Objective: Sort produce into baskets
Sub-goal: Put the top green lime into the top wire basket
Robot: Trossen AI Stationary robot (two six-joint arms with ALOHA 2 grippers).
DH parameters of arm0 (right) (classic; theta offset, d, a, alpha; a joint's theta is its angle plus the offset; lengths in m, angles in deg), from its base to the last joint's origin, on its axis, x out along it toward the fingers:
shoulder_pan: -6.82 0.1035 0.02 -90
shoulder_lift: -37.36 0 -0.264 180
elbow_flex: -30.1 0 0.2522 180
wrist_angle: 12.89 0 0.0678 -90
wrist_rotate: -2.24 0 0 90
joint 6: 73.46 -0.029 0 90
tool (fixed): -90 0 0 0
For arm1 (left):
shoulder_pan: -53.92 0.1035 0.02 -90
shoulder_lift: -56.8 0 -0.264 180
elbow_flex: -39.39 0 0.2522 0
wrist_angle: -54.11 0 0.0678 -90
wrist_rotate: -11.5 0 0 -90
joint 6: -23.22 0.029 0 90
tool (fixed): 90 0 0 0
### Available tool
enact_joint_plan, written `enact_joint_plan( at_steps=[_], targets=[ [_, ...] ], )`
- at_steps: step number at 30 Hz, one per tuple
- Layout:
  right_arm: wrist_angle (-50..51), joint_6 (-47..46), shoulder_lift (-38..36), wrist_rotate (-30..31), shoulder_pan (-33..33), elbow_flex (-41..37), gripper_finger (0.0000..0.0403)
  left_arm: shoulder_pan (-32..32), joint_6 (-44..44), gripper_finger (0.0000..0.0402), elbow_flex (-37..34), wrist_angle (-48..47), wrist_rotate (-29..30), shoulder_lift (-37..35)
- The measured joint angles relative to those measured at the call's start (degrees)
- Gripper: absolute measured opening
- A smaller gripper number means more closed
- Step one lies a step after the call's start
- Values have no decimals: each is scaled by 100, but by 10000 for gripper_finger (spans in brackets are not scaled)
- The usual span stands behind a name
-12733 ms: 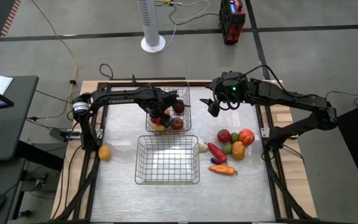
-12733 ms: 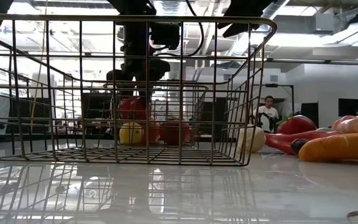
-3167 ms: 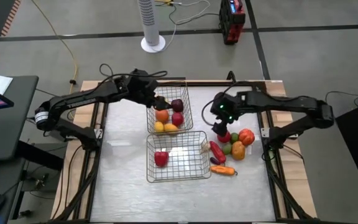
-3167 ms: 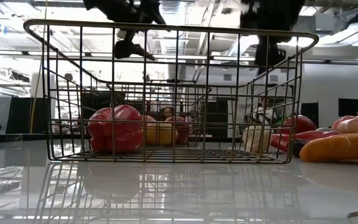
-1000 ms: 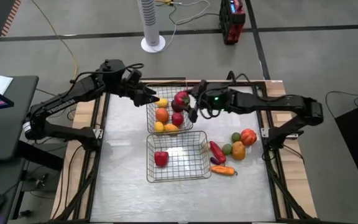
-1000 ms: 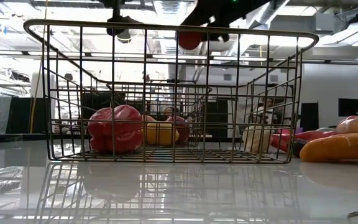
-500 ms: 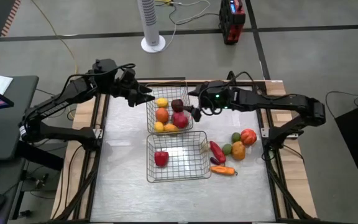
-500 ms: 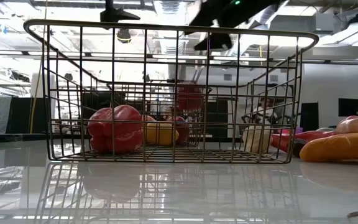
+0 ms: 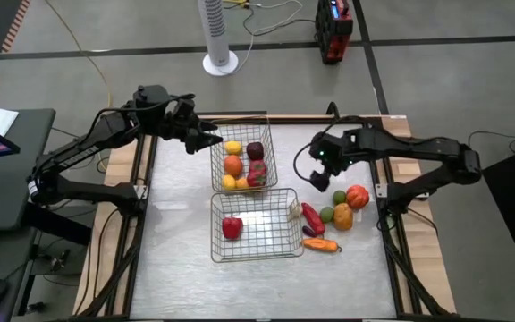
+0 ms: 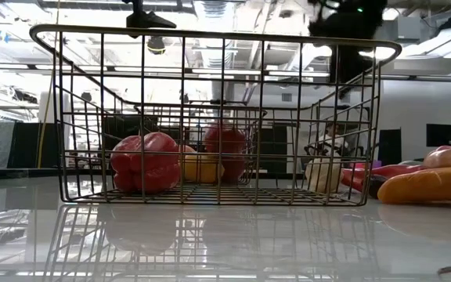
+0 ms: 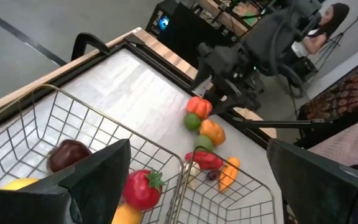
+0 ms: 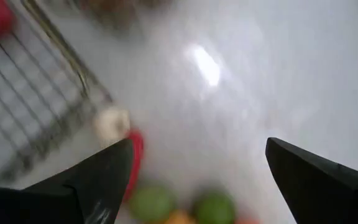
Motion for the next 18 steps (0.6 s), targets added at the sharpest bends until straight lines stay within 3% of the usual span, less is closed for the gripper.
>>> enact_joint_plan(
  at_steps=[5,9,18],
  targets=[
    [1132,-725,473,-821,-184,-2,390,2,46,363,0,31,8,57],
    [1747,-909,811,-880,-256,-8,379,2,141,363,0,85,0,59],
    [1718,-338,854,-1096,-469,-354,343,0,213,363,0,80,-197,59]
  ],
)
